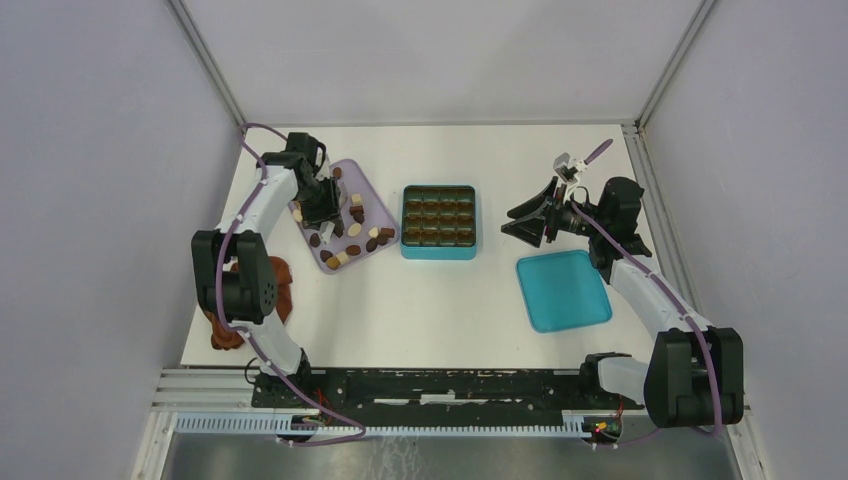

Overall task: Pack the chocolate
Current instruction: Adjust the clamp.

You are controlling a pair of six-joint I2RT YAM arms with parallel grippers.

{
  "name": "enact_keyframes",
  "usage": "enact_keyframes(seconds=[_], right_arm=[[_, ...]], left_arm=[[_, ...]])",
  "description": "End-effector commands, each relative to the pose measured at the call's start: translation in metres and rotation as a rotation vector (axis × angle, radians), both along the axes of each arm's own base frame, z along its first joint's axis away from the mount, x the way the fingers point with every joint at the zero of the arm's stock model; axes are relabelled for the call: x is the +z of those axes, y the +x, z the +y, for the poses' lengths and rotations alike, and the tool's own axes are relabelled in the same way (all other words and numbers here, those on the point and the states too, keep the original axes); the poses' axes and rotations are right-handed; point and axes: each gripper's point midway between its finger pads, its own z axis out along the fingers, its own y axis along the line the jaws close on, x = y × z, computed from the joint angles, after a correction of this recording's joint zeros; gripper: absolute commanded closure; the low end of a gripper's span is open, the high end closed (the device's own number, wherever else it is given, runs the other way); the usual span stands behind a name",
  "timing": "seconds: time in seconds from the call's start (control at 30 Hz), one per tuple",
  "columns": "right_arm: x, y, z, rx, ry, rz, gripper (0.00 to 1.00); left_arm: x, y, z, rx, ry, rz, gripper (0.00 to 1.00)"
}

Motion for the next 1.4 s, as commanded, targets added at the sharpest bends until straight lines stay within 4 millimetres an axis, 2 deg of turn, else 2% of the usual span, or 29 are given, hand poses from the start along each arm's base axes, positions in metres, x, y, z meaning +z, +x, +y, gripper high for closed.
enact_keyframes(seconds=[0.0,0.23,0.3,0.33,0.4,0.47,0.63,0.8,0.9,1.03,1.13,1.23,1.37], right_arm=[[0.02,0.002,0.002,0.023,-0.003,-0.086,0.4],[0.021,0.0,0.002,0.026,-0.007,-0.101,0.4],[0.023,-0.002,0.003,0.032,-0.008,-0.111,0.4],[0.023,-0.003,0.004,0.038,-0.008,-0.115,0.4],[0.025,-0.006,0.007,0.054,-0.009,-0.13,0.4],[0.026,-0.01,0.011,0.067,-0.01,-0.149,0.4],[0.038,-0.03,0.029,0.119,0.075,-0.137,0.4],[0.075,-0.045,0.038,0.12,0.278,-0.013,0.4],[0.101,-0.048,0.04,0.135,0.402,0.06,0.34],[0.14,-0.055,0.046,0.219,0.516,0.09,0.3],[0.156,-0.05,0.05,0.215,0.538,0.095,0.29],[0.163,-0.045,0.055,0.189,0.514,0.077,0.27],[0.157,-0.035,0.064,0.131,0.465,0.083,0.25]], left_arm=[[0.039,0.004,-0.001,-0.037,-0.016,-0.115,0.78],[0.069,-0.019,-0.01,-0.042,-0.08,-0.202,0.78],[0.079,-0.027,-0.018,-0.05,-0.131,-0.236,0.78],[0.087,-0.031,-0.028,-0.069,-0.19,-0.261,0.78],[0.108,-0.039,-0.055,-0.117,-0.358,-0.335,0.78],[0.143,-0.051,-0.081,-0.162,-0.537,-0.454,0.79],[0.215,-0.084,-0.128,-0.239,-0.884,-0.748,0.79],[0.274,-0.124,-0.173,-0.289,-1.119,-0.924,0.79],[0.3,-0.145,-0.198,-0.336,-1.234,-0.983,0.79],[0.316,-0.16,-0.226,-0.396,-1.319,-0.98,0.79],[0.323,-0.167,-0.238,-0.431,-1.349,-0.987,0.79],[0.32,-0.168,-0.247,-0.44,-1.335,-0.978,0.79],[0.316,-0.171,-0.255,-0.452,-1.327,-0.975,0.79]])
